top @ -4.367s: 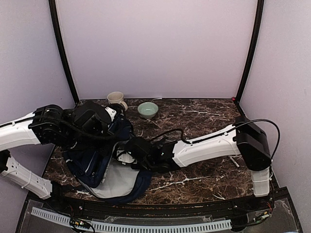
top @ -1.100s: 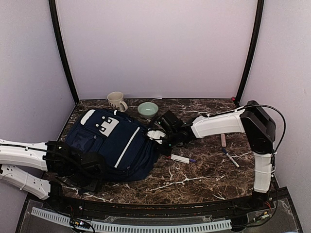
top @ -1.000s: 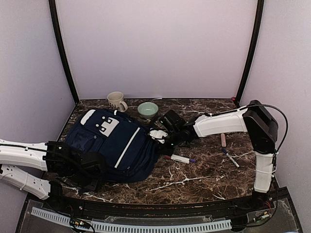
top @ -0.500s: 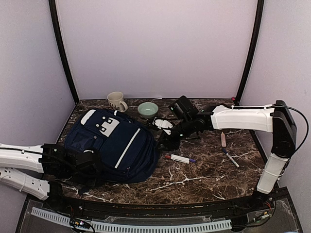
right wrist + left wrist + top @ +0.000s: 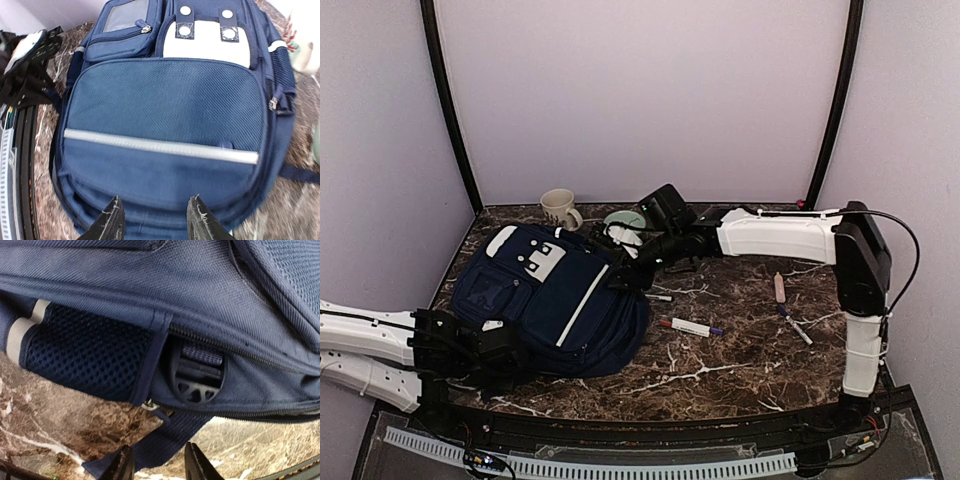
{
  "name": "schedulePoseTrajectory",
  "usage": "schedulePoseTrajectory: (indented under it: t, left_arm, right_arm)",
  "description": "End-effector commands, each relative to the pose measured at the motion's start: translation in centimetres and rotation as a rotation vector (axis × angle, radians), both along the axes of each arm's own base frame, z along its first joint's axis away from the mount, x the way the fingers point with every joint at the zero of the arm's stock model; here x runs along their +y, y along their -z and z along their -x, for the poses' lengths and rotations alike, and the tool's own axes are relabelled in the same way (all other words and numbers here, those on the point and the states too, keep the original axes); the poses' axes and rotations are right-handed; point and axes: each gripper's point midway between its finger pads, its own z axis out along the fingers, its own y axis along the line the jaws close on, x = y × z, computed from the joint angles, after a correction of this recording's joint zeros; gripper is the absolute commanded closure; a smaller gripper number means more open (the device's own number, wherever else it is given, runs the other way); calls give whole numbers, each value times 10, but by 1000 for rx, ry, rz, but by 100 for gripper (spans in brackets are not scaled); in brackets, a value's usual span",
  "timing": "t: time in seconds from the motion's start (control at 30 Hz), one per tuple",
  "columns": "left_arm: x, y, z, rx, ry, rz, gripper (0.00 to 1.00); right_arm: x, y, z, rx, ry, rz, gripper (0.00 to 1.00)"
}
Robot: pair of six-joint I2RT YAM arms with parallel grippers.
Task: Pack the student bag
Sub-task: Hold the student bag at the center of the board, then grab the largest pocket of the student bag.
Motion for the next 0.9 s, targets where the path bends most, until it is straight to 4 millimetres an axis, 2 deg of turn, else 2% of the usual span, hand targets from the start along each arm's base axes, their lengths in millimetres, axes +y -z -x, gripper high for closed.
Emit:
schedulePoseTrajectory:
  t: [0.0,0.1,0.2,0.3,0.4,0.6,0.77,0.87]
  left_arm:
    - [2,6,-9,-52,-50,2,65]
    - [2,10,-15,-77,-59,7,67]
    - [1,12,-20,-102,-70,25,70]
    - [4,15,-24,-117,-86,34,73]
    - [7,18,-26,-126,-88,35,73]
    - [-1,25,-32,-126,-52,91,74]
    - [-3,33,-31,-100,-38,68,70]
    - [-3,36,-31,-88,-35,42,74]
  right_arm:
    - [31,8,-5,82,-12,-74,58]
    - [40,39,-9,135,-5,-40,58]
    - [42,59,-9,169,-2,-13,59]
    - [41,71,-7,192,2,-2,58]
    - [40,78,-5,210,3,6,59]
    - [39,85,-2,228,3,12,58]
    - [40,88,-3,244,6,13,58]
    - [40,90,-2,252,6,15,58]
